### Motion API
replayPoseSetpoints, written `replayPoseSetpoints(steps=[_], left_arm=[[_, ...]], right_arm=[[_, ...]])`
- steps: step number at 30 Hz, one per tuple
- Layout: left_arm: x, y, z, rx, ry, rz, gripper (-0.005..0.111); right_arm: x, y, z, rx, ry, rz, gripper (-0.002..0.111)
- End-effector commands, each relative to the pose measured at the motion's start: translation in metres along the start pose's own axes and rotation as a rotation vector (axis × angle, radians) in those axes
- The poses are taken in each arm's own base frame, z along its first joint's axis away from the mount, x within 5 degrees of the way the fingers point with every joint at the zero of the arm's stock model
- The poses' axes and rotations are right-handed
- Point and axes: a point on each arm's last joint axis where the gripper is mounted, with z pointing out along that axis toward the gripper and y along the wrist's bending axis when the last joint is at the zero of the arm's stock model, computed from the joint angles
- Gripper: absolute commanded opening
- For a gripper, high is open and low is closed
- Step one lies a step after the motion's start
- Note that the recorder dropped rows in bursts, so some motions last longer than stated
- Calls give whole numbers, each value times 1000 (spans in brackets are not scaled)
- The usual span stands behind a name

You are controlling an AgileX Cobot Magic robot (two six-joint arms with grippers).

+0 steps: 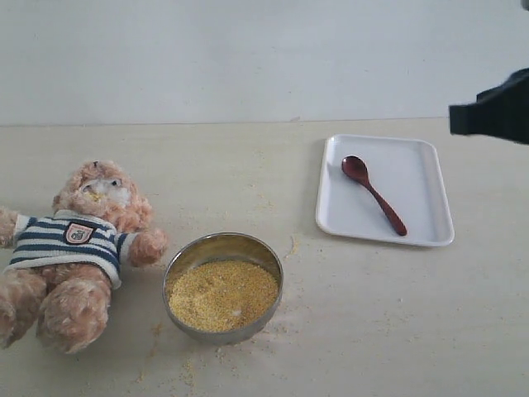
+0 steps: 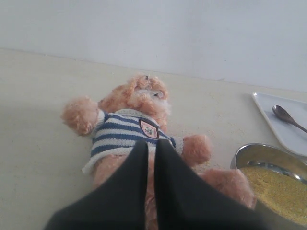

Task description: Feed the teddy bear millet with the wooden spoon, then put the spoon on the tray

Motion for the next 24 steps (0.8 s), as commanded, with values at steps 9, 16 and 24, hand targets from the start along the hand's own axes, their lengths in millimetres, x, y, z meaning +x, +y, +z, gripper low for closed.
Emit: replayPoseSetpoints(steps=[9, 16, 24], left_arm=[[1, 0, 0, 4, -2, -14, 5], [1, 0, 0, 4, -2, -14, 5], [1, 0, 0, 4, -2, -14, 5]], right_arm=[[75, -13, -124, 16, -360, 18, 0], [88, -25, -153, 152, -498, -36, 0], [135, -26, -122, 243, -499, 79, 0]])
